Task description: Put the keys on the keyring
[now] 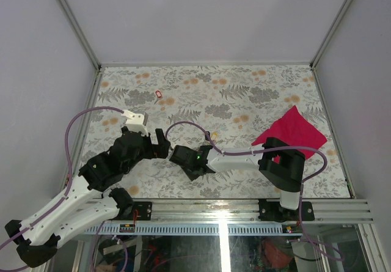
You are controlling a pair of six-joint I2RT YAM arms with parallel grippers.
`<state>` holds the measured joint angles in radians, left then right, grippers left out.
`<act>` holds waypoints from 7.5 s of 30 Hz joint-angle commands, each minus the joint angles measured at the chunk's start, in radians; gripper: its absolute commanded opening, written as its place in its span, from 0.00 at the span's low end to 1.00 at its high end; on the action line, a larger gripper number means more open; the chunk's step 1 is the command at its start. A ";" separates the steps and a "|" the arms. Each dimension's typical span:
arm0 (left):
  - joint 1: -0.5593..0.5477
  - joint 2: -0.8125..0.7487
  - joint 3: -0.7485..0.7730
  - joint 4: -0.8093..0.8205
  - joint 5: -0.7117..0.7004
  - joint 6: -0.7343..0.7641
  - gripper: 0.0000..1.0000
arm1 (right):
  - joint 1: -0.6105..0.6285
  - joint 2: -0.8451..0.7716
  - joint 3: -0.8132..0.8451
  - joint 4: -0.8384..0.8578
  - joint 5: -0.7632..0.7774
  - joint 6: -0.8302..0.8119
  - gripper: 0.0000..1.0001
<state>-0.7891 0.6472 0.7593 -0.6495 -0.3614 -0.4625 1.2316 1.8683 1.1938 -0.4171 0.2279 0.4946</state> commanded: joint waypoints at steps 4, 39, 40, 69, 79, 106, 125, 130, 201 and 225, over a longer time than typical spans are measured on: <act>0.006 0.000 0.029 0.047 0.008 0.005 1.00 | 0.013 0.006 0.015 -0.008 0.025 0.018 0.33; 0.007 0.001 0.028 0.048 0.010 0.007 1.00 | 0.014 -0.172 -0.008 -0.029 0.001 0.009 0.05; 0.007 0.000 0.029 0.048 0.010 0.007 1.00 | 0.014 -0.192 -0.014 -0.031 0.004 0.007 0.02; 0.005 -0.016 -0.026 0.497 0.537 0.100 0.96 | 0.014 -0.899 -0.121 -0.152 0.013 -0.180 0.00; -0.188 0.086 0.001 0.605 0.538 0.150 0.91 | -0.025 -0.962 -0.111 -0.173 0.021 -0.194 0.00; -0.389 0.302 0.157 0.570 0.500 0.320 0.73 | -0.241 -1.002 -0.039 -0.088 -0.450 -0.069 0.00; -0.410 0.327 0.183 0.550 0.512 0.337 0.21 | -0.242 -1.015 -0.010 -0.047 -0.470 0.039 0.00; -0.410 0.321 0.178 0.550 0.504 0.335 0.00 | -0.242 -1.022 -0.013 -0.041 -0.473 0.046 0.00; -0.410 0.178 0.102 0.682 0.490 0.262 0.00 | -0.241 -1.126 -0.278 0.321 -0.518 0.189 0.21; -0.410 0.184 0.097 0.688 0.497 0.255 0.00 | -0.241 -1.157 -0.339 0.428 -0.501 0.233 0.23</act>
<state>-1.1915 0.8352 0.8566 -0.0601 0.1162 -0.1974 0.9936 0.7200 0.8570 -0.0761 -0.2569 0.7158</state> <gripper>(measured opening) 0.163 0.222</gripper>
